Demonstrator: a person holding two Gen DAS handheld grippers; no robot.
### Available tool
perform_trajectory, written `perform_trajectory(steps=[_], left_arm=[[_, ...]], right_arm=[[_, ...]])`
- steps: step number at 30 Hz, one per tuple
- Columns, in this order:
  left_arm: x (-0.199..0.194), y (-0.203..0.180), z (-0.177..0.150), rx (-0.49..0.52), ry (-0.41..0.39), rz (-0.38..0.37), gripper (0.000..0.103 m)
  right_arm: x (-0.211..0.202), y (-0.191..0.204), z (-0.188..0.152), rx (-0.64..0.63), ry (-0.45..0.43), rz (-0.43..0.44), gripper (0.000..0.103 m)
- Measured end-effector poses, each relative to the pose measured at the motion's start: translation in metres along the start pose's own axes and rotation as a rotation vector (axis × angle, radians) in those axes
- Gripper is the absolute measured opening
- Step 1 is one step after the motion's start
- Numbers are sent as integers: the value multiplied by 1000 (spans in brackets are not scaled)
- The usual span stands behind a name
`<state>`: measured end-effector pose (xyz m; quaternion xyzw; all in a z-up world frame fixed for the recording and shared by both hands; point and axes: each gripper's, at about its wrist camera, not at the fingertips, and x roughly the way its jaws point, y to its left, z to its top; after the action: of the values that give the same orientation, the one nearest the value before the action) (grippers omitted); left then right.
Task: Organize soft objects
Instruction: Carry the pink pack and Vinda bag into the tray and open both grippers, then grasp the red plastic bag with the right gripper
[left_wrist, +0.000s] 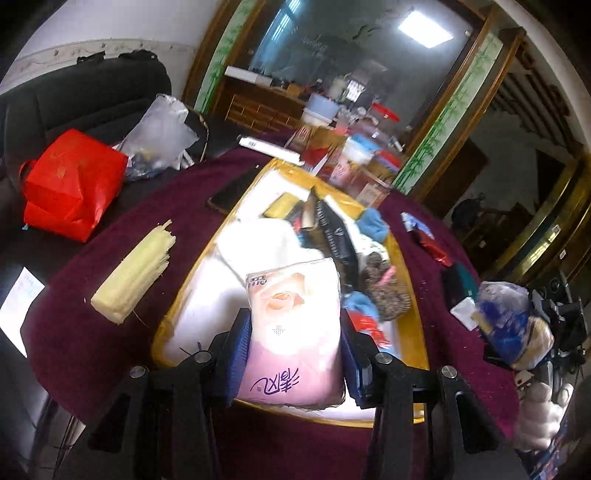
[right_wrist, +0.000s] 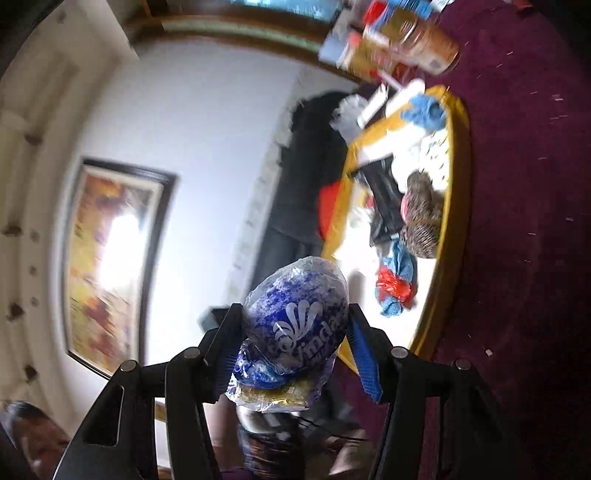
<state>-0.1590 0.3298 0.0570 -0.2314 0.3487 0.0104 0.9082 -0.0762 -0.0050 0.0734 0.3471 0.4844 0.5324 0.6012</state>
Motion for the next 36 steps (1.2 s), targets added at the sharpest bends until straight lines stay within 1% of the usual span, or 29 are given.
perform_trajectory(steps=[1, 3, 5, 6, 7, 8, 10, 12, 15, 18, 19, 22, 23, 25, 26, 27, 30, 31, 33, 34, 36], left_arm=[[5, -1, 1, 13, 14, 10, 48], [15, -1, 1, 36, 48, 43, 53], [23, 3, 4, 19, 64, 68, 57], [20, 6, 5, 1, 51, 74, 57], [16, 8, 7, -15, 33, 63, 60], [9, 11, 8, -36, 7, 41, 65], [-7, 16, 9, -70, -55, 21, 70], [-20, 22, 8, -95, -96, 12, 71], [-34, 36, 5, -141, -131, 4, 72], [-39, 48, 2, -171, -140, 9, 72], [-40, 50, 1, -179, -139, 6, 72], [-41, 51, -2, -187, -137, -2, 72], [-41, 50, -3, -187, -136, -3, 72], [-40, 48, -3, -191, -132, -11, 74], [-40, 45, -4, -192, -129, -15, 76], [-41, 44, -5, -192, -128, -18, 76], [-43, 38, -6, -186, -126, -17, 78], [-45, 36, -6, -185, -126, -20, 78], [-48, 30, -7, -172, -133, -22, 79], [-49, 26, -7, -160, -137, -20, 79], [-49, 14, -7, -131, -142, -25, 80]], right_arm=[[17, 1, 2, -14, 29, -36, 56], [39, 1, 3, -29, 66, -83, 56], [58, -1, 6, -27, 94, -106, 56], [69, -2, 7, -26, 110, -117, 56], [79, -2, 7, -33, 127, -134, 56], [88, -2, 7, -44, 143, -152, 56], [107, 0, 3, -82, 181, -202, 56], [123, 3, -2, -124, 220, -256, 56], [148, 7, -10, -203, 274, -355, 56], [169, 8, -18, -283, 315, -499, 56], [174, 9, -20, -319, 316, -570, 56], [182, 10, -23, -422, 292, -738, 56], [182, 11, -24, -442, 284, -769, 59], [182, 11, -23, -473, 259, -827, 59], [180, 11, -23, -482, 250, -845, 59], [179, 11, -23, -482, 248, -836, 59], [167, 20, -22, -454, 219, -768, 69], [154, 26, -22, -444, 191, -727, 74], [128, 32, -24, -446, 146, -687, 76], [109, 36, -26, -454, 108, -680, 76], [86, 39, -31, -466, 58, -702, 76]])
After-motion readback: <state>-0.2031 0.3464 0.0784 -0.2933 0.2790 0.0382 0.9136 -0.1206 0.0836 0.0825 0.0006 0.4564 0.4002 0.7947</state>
